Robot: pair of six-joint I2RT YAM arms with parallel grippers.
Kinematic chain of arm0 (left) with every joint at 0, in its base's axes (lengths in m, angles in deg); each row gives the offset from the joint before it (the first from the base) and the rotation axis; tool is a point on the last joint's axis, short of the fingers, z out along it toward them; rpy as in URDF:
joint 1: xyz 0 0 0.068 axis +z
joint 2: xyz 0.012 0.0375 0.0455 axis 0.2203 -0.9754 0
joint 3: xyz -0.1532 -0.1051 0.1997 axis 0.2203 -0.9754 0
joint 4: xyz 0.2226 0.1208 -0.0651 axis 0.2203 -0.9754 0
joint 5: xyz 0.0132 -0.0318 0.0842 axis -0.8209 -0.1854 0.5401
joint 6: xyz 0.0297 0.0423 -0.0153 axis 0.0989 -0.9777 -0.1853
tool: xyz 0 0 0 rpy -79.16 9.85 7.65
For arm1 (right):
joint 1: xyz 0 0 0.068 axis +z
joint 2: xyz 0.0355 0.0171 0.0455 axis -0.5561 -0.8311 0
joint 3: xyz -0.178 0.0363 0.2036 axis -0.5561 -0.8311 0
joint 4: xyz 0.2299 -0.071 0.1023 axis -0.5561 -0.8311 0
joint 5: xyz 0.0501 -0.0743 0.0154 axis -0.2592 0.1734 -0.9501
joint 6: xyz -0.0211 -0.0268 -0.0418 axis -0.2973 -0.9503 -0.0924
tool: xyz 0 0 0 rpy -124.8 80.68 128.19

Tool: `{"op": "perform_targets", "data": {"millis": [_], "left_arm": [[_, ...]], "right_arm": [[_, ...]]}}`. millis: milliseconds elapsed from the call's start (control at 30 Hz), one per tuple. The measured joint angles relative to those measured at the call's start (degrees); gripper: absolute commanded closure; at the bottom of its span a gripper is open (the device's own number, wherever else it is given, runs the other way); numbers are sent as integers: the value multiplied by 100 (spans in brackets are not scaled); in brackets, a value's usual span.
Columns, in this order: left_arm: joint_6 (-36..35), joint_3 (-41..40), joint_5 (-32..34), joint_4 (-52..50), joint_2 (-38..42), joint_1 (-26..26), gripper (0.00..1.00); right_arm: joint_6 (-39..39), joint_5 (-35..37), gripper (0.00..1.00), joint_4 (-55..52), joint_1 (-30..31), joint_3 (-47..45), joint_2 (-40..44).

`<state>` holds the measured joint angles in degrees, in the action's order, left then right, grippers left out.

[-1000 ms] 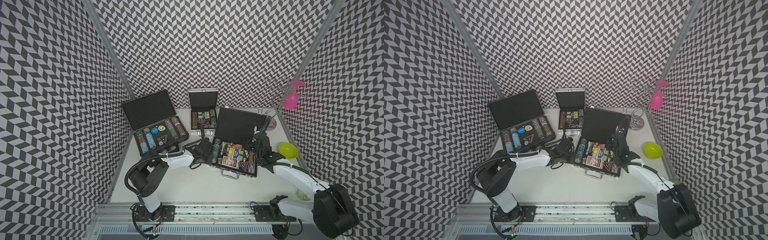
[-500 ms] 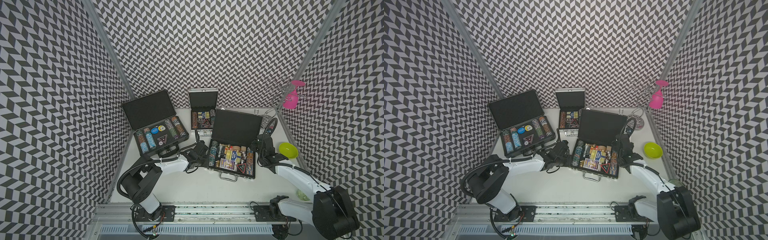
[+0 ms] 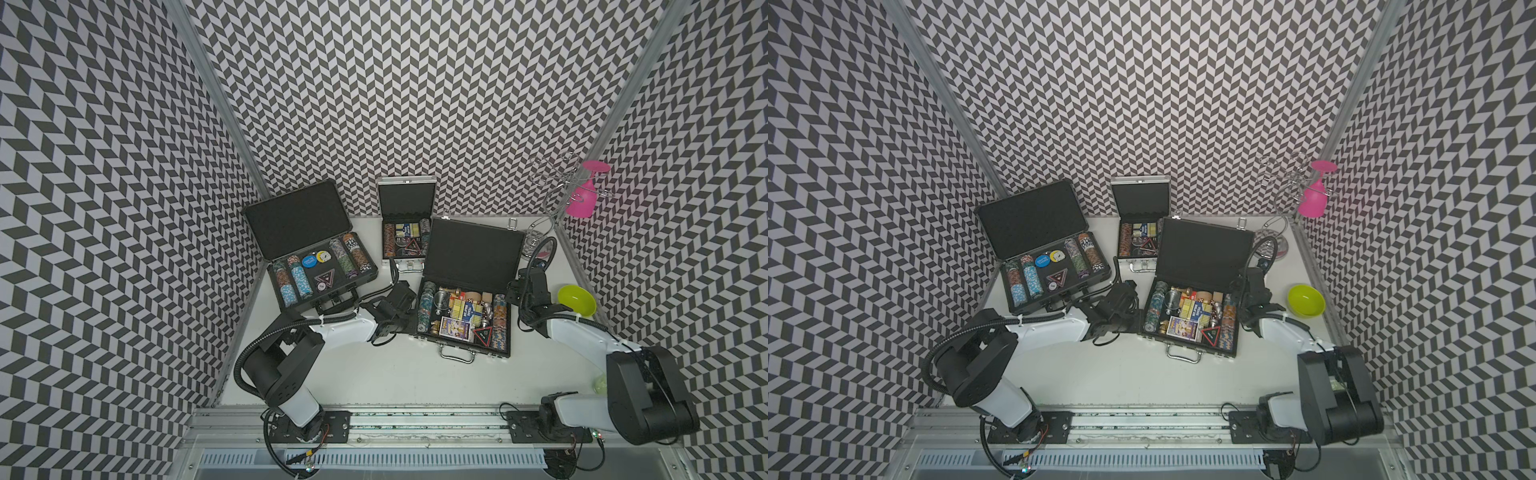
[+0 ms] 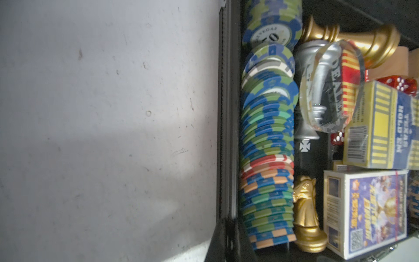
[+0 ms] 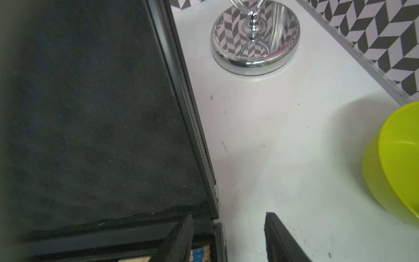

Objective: Close the poker set cases
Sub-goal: Move the poker set case to the center of the board.

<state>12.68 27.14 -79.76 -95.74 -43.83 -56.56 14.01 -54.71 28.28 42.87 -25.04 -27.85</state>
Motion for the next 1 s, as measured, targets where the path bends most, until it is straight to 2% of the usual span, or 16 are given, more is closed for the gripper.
{"op": "perform_targets", "data": {"millis": [267,567,1000], "left_arm": [[-13,24,-28,-35,-15,13,100],[-22,24,-74,-33,-15,33,100],[0,4,-85,-33,2,37,100]], "right_arm": [[-33,-151,62,101,-63,258,-466],[-155,-479,85,280,-188,463,-734],[-678,-1019,91,597,-297,341,-721]]}}
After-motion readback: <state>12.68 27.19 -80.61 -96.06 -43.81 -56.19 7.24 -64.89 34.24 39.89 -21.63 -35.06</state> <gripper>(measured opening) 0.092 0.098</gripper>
